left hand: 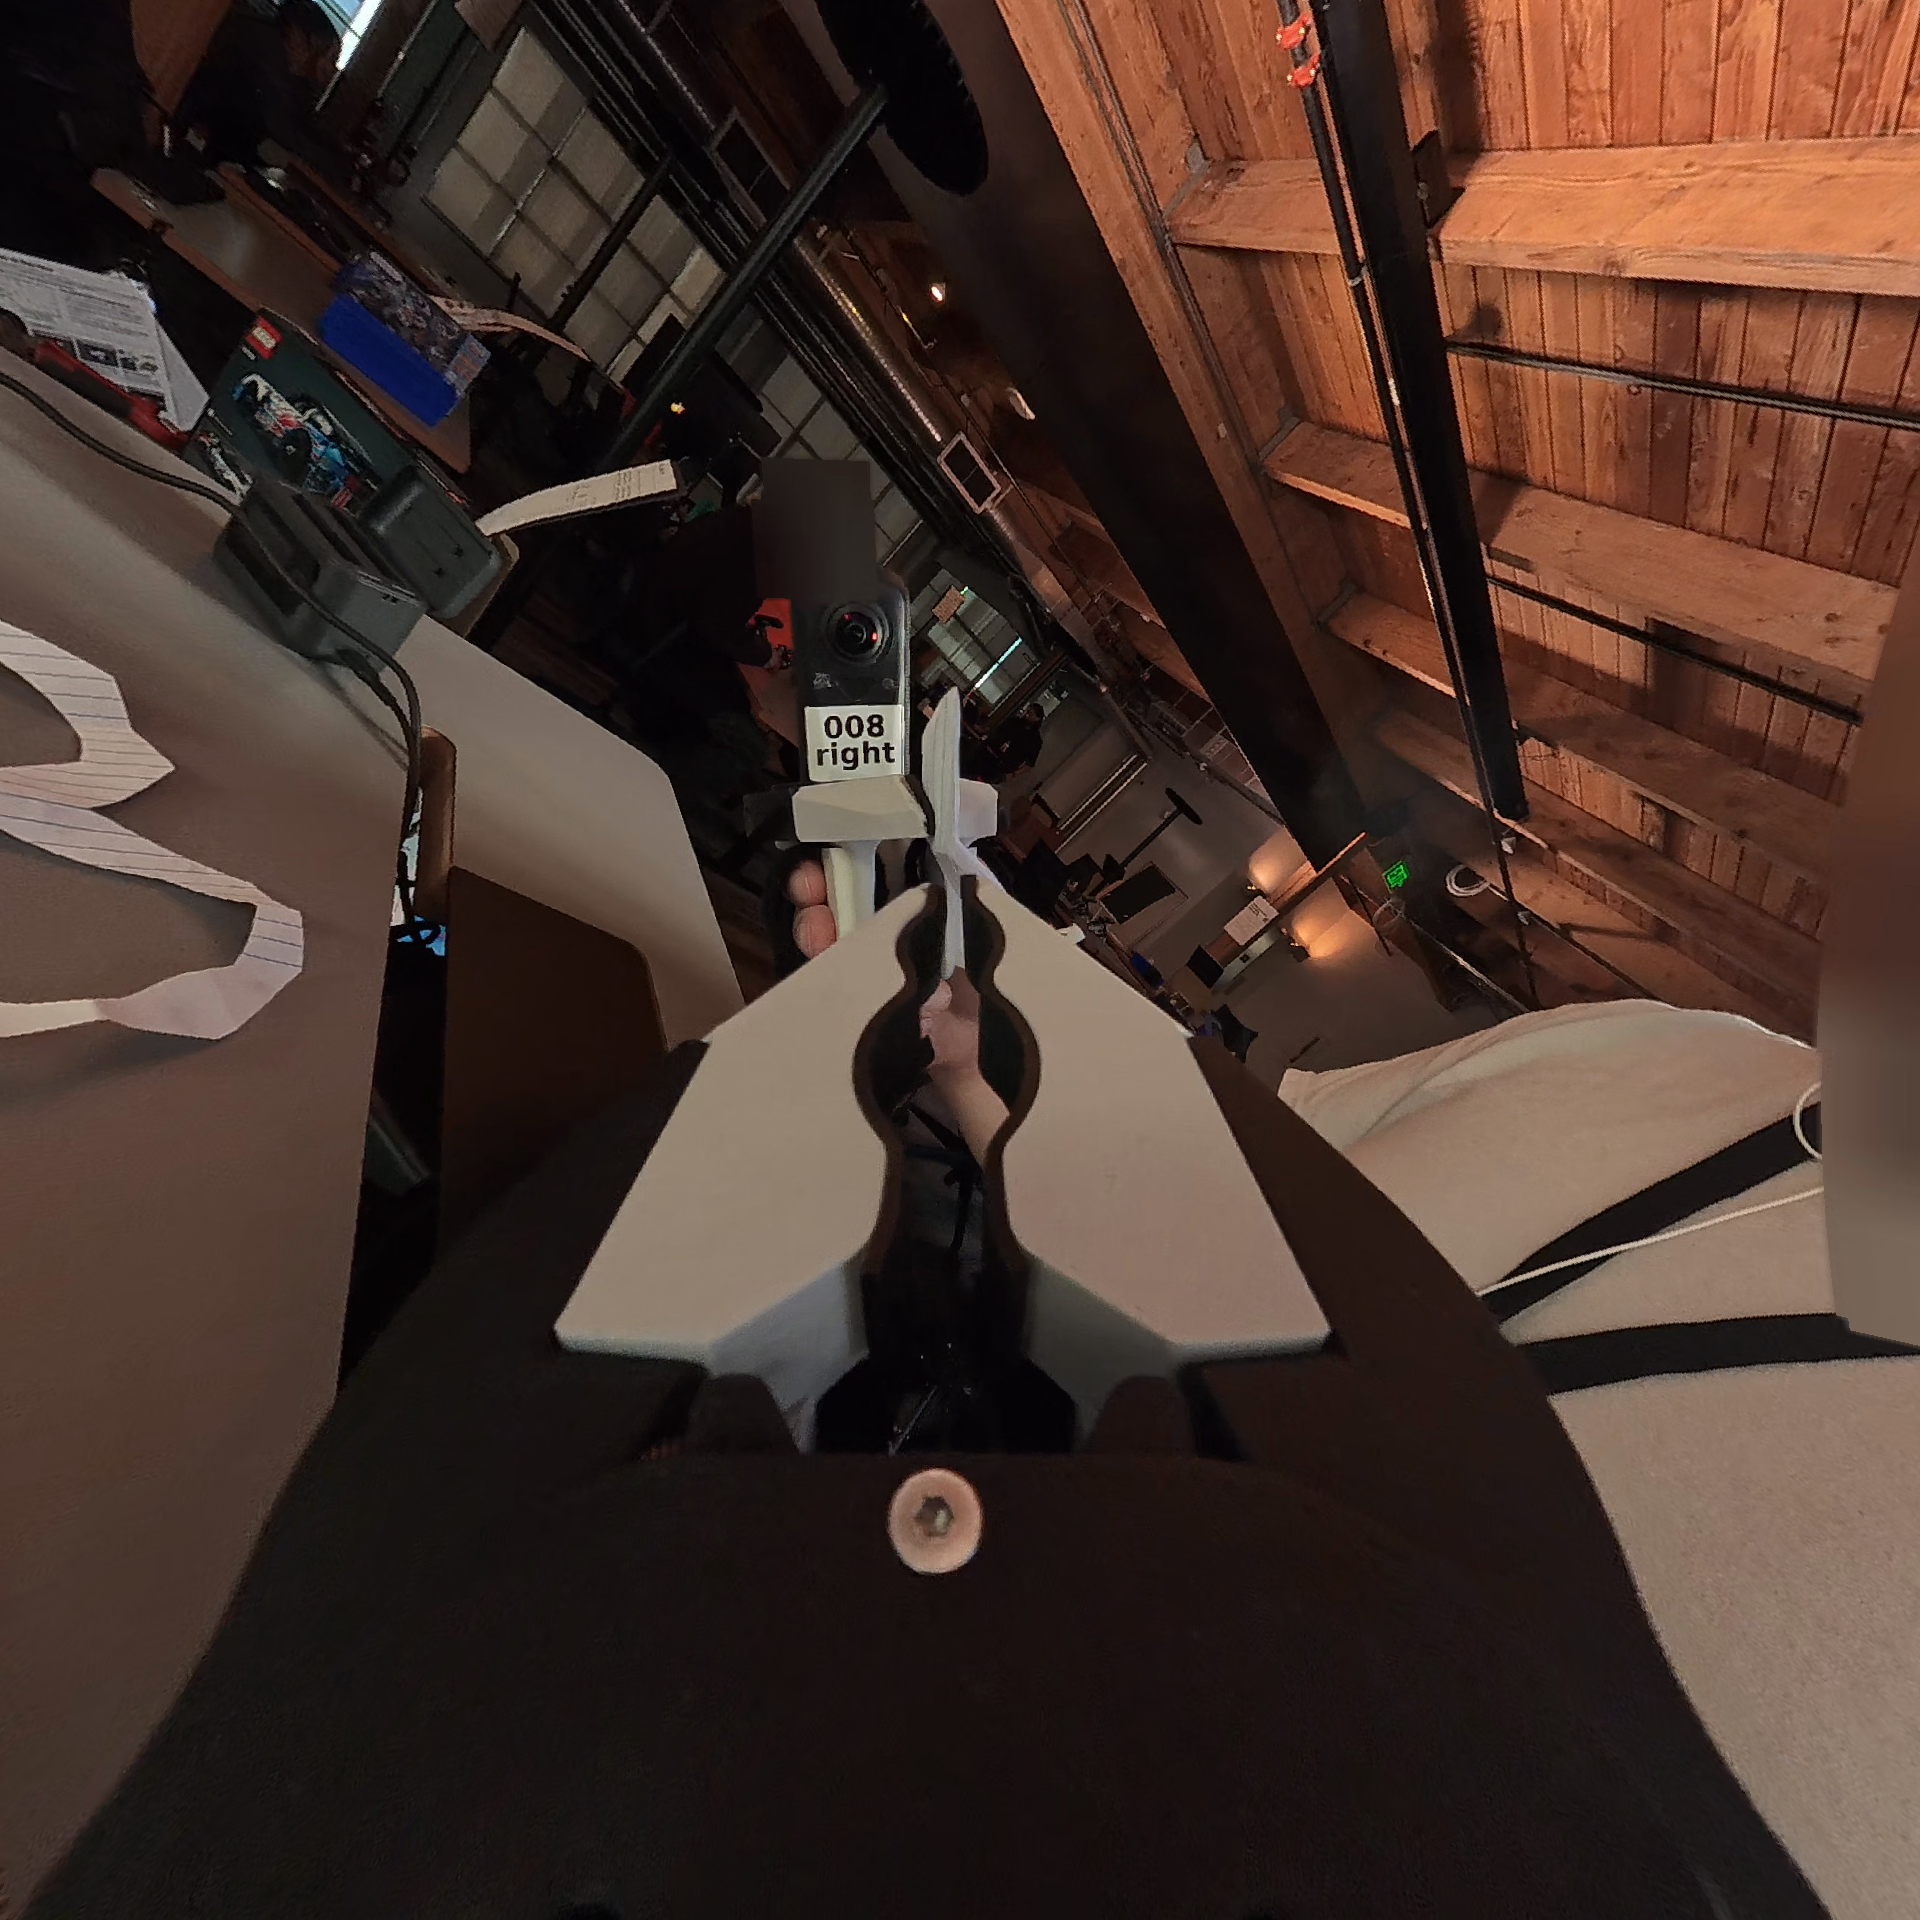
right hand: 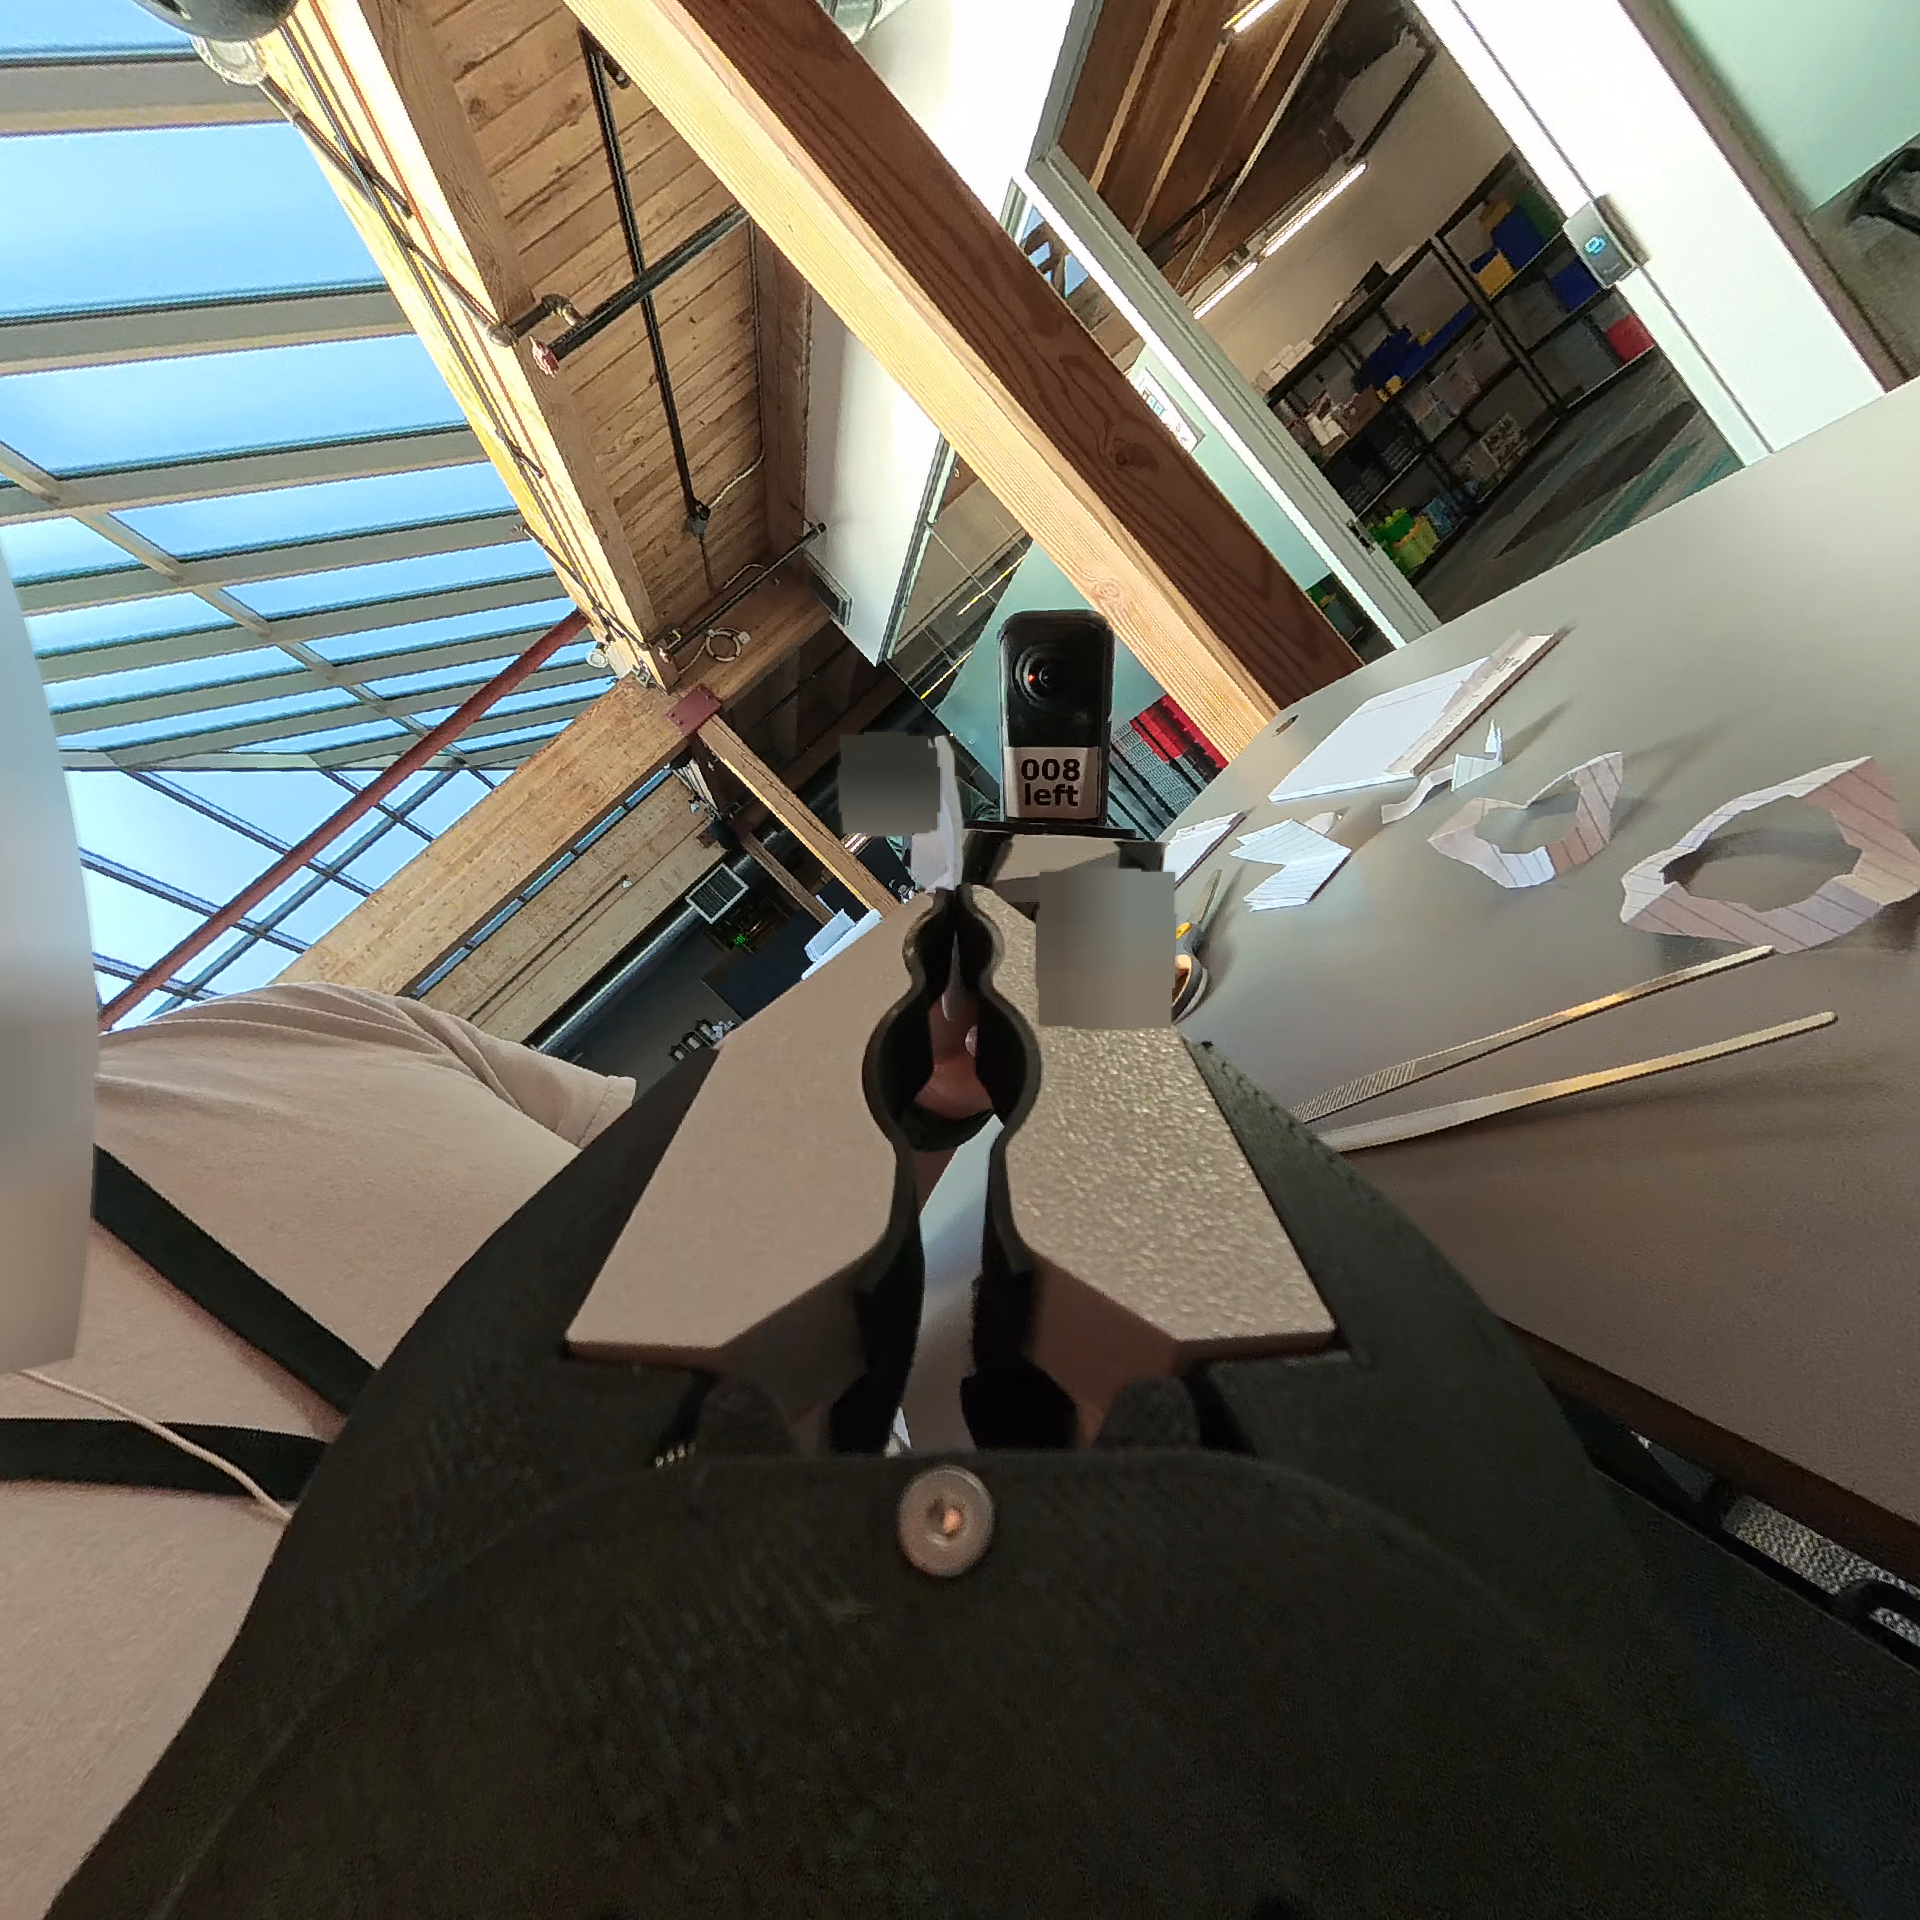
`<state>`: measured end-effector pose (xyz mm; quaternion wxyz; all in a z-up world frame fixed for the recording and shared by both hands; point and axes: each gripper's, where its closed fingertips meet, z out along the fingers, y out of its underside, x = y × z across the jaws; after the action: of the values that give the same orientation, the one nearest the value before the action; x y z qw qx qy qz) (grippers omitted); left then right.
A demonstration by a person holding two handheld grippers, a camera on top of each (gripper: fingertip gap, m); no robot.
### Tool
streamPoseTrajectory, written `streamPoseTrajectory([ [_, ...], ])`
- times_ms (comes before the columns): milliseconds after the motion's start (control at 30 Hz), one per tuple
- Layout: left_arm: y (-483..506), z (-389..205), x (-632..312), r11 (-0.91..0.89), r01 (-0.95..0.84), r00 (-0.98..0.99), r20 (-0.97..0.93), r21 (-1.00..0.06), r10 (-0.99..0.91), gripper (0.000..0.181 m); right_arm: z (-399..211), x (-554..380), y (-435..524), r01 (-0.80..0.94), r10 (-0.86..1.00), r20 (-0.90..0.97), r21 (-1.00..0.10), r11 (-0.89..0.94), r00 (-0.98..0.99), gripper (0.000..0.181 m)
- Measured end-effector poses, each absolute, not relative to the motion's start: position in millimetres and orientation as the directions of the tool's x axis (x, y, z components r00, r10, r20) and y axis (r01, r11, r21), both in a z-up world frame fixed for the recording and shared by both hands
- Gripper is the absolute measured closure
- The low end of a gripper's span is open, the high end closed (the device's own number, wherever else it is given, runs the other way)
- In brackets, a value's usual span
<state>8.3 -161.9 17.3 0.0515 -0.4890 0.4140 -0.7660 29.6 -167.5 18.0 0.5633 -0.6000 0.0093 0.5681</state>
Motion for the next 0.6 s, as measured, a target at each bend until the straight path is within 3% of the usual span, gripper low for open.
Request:
streamPoseTrajectory([
  [100, -160, 10, 10, -0.653, -0.345, -0.488, 0.723, -0.675, -0.489, 0.162, 13, 25, -164, -0.630, 0.625, -0.691, -0.676, -0.382, 0.363, 0.181],
  [167, -160, 7, 6, -0.651, -0.345, -0.498, 0.719, -0.677, -0.484, 0.181, 10, 24, -163, -0.632, 0.627, -0.696, -0.669, -0.391, 0.350, 0.181],
  [333, -152, -8, -5, -0.684, -0.357, -0.464, 0.757, -0.636, -0.461, 0.181, -9, 16, -157, -0.616, 0.596, -0.717, -0.664, -0.425, 0.361, 0.181],
  [367, -148, -8, -8, -0.700, -0.347, -0.457, 0.765, -0.624, -0.454, 0.179, -11, 15, -156, -0.612, 0.593, -0.714, -0.669, -0.422, 0.372, 0.181],
  [433, -145, -10, -10, -0.705, -0.350, -0.444, 0.772, -0.616, -0.454, 0.155, -13, 13, -152, -0.593, 0.590, -0.701, -0.689, -0.417, 0.400, 0.181],
  [500, -144, -10, -10, -0.695, -0.353, -0.436, 0.768, -0.626, -0.470, 0.151, -13, 8, -148, -0.561, 0.594, -0.686, -0.711, -0.424, 0.420, 0.181],
  [567, -143, -8, -9, -0.689, -0.348, -0.439, 0.760, -0.636, -0.480, 0.156, -12, 3, -145, -0.534, 0.606, -0.673, -0.727, -0.432, 0.425, 0.181],
  [600, -143, -5, -9, -0.682, -0.347, -0.453, 0.752, -0.644, -0.479, 0.175, -11, 1, -143, -0.530, 0.611, -0.669, -0.730, -0.432, 0.423, 0.181],
])
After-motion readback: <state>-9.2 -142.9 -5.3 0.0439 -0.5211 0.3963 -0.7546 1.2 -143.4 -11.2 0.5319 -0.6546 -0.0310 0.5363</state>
